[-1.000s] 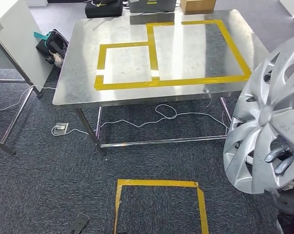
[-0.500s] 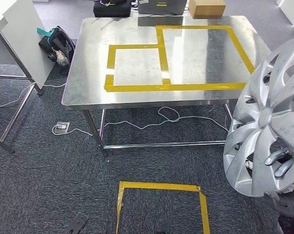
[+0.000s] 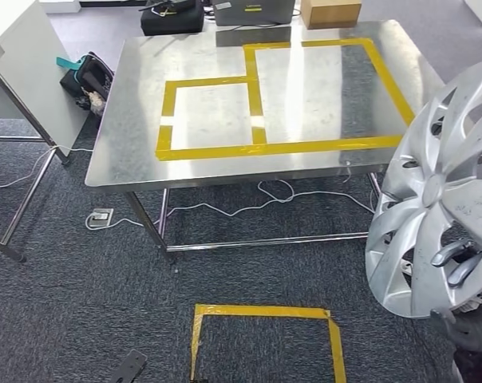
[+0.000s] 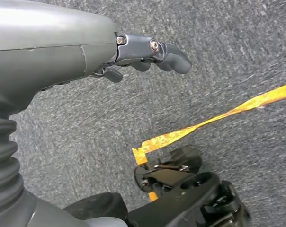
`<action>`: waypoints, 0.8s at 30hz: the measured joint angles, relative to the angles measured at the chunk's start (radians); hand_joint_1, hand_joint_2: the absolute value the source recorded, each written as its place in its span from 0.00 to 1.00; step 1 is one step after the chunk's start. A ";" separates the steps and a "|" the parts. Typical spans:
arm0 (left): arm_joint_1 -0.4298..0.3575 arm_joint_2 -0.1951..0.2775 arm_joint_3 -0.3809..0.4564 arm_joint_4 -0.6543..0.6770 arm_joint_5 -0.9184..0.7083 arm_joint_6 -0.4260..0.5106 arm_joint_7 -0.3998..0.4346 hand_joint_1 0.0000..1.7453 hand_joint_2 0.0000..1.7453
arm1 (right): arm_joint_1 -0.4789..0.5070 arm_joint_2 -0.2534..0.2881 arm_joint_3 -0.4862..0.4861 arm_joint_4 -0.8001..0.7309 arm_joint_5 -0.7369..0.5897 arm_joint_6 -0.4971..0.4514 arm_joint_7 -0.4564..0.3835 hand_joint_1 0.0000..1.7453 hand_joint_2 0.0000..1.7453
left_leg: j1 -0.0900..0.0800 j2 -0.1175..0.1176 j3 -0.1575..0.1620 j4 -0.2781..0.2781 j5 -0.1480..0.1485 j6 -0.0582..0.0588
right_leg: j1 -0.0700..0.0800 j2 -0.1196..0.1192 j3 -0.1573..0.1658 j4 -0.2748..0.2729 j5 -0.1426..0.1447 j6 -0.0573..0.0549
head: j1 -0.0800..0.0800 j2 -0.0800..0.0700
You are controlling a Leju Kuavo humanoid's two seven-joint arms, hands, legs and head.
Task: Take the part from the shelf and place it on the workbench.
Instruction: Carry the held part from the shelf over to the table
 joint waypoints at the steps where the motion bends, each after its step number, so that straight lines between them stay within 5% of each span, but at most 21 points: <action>1: 0.000 0.000 0.000 0.000 0.000 0.000 0.000 0.00 1.00 | 0.000 0.000 0.000 0.000 0.000 0.000 0.000 1.00 1.00 | 0.000 0.000 0.015 -0.049 0.043 0.004 | 0.000 0.001 0.009 0.000 -0.006 0.002 | 0.000 0.000; 2: 0.000 0.001 0.000 0.000 0.000 -0.001 0.000 0.00 1.00 | -0.001 0.000 0.000 0.000 0.000 0.000 0.000 1.00 1.00 | -0.001 0.001 0.041 -0.116 0.086 0.008 | 0.000 0.001 0.017 -0.001 -0.013 0.005 | 0.000 0.000; 4: -0.002 0.001 0.000 0.000 0.000 -0.001 -0.001 0.00 1.00 | -0.005 0.000 0.000 0.000 0.000 0.001 0.000 1.00 1.00 | -0.003 0.002 0.089 -0.225 0.125 0.017 | 0.004 0.003 0.026 -0.002 -0.027 0.016 | 0.000 0.000; 9: 0.000 0.000 0.000 0.000 0.000 0.002 -0.008 0.00 1.00 | -0.010 0.000 0.003 0.000 0.004 0.002 0.002 1.00 1.00 | -0.001 -0.001 0.123 -0.272 0.105 0.046 | 0.006 0.000 0.037 0.012 -0.043 0.047 | 0.004 0.000; 12: 0.001 0.000 0.001 0.000 0.000 0.004 -0.013 0.00 1.00 | -0.012 0.000 0.006 0.000 0.004 0.001 0.002 1.00 1.00 | -0.002 -0.003 0.142 -0.274 0.092 0.060 | 0.007 -0.002 -0.059 0.183 -0.110 0.046 | 0.011 0.000; 14: 0.004 0.000 0.001 0.000 0.000 0.004 -0.013 0.00 1.00 | -0.010 0.000 0.008 0.001 0.004 0.001 0.002 1.00 1.00 | -0.004 -0.003 0.158 -0.274 0.079 0.062 | 0.008 -0.002 -0.127 0.269 -0.129 0.048 | 0.012 0.000; 16: 0.006 -0.001 0.001 0.000 0.000 0.004 -0.013 0.00 1.00 | -0.009 0.000 0.008 0.002 0.004 0.000 0.003 1.00 1.00 | -0.004 -0.004 0.182 -0.273 0.062 0.059 | 0.008 -0.003 -0.131 0.216 -0.074 0.050 | 0.012 0.000; 18: 0.005 -0.001 0.001 0.000 0.000 0.004 -0.013 0.00 1.00 | -0.009 0.000 0.009 0.003 0.004 0.000 0.003 1.00 1.00 | -0.005 -0.005 0.207 -0.273 0.043 0.053 | 0.008 -0.003 -0.095 0.087 0.014 0.049 | 0.012 0.000; 19: 0.004 -0.001 0.001 0.000 0.000 0.004 -0.013 0.00 1.00 | -0.010 0.000 0.010 0.004 0.004 -0.001 0.002 1.00 1.00 | -0.006 -0.005 0.213 -0.272 0.036 0.048 | 0.009 -0.004 -0.079 0.040 0.035 0.045 | 0.011 0.000; 24: 0.000 0.000 0.001 0.000 -0.001 0.004 -0.013 0.00 1.00 | -0.011 0.000 0.012 0.005 0.004 -0.002 0.003 1.00 1.00 | -0.008 -0.004 0.220 -0.252 0.018 0.019 | 0.009 -0.001 -0.047 0.007 0.040 0.010 | 0.009 0.000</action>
